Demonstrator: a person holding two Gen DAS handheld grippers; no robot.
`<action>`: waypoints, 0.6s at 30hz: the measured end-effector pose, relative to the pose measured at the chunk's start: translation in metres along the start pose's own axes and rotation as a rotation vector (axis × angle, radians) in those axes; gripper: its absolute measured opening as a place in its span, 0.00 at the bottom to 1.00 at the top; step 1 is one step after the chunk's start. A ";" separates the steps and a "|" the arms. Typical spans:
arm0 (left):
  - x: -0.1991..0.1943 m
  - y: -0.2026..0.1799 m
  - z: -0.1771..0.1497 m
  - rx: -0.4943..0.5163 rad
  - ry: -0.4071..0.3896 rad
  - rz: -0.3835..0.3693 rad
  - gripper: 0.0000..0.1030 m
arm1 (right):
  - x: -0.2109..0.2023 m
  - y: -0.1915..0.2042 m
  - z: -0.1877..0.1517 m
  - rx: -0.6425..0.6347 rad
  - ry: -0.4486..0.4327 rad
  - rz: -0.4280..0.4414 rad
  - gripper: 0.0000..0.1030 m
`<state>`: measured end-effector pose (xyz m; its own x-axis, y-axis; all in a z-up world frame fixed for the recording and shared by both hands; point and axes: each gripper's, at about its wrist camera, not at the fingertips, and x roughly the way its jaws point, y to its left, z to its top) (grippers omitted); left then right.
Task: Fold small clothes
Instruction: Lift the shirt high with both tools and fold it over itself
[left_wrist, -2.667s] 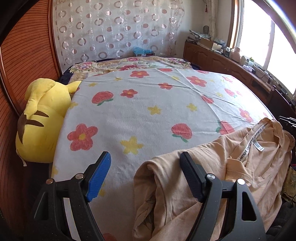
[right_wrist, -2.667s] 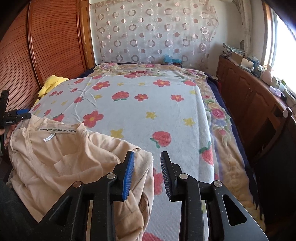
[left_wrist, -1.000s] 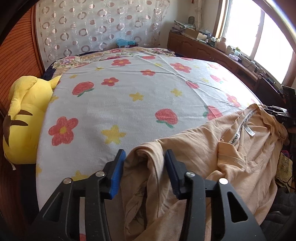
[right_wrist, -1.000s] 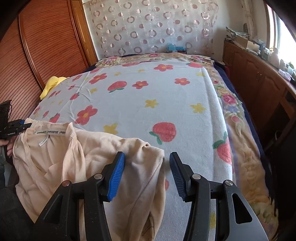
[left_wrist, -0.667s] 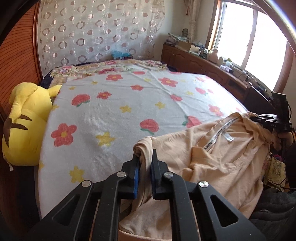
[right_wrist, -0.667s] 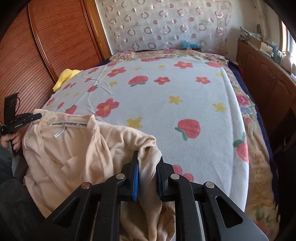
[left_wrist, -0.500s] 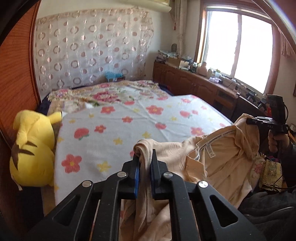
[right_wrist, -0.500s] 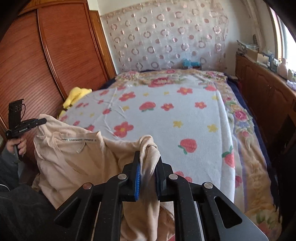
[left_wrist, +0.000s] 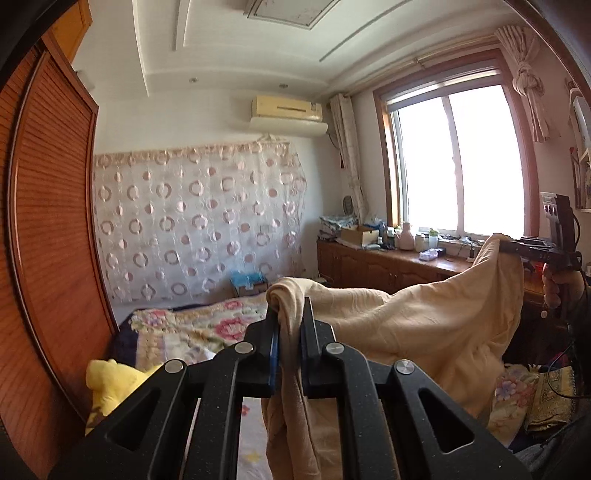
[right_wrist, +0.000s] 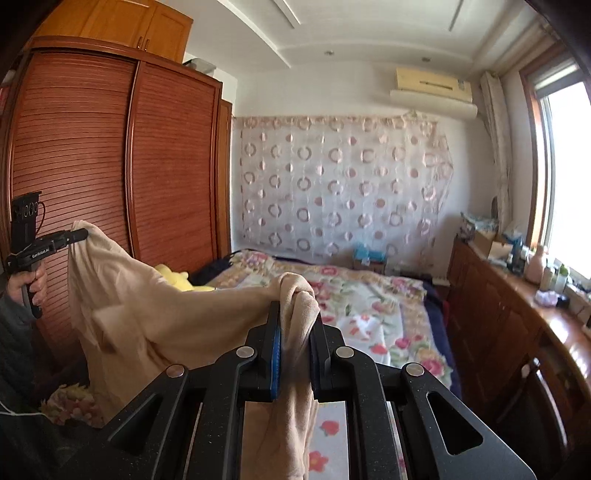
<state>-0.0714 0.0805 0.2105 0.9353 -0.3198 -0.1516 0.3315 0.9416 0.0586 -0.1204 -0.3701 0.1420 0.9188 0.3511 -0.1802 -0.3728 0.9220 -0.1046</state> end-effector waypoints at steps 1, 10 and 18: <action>-0.006 0.002 0.005 -0.001 -0.022 0.002 0.09 | -0.007 0.002 0.010 -0.018 -0.022 -0.014 0.12; -0.042 0.019 0.053 0.030 -0.158 0.069 0.09 | -0.056 0.019 0.075 -0.110 -0.191 -0.060 0.11; -0.042 0.027 0.079 0.073 -0.221 0.146 0.09 | -0.059 0.030 0.122 -0.181 -0.261 -0.102 0.11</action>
<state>-0.0917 0.1107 0.2966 0.9755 -0.2039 0.0821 0.1917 0.9720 0.1360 -0.1698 -0.3427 0.2685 0.9461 0.3098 0.0942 -0.2725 0.9188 -0.2855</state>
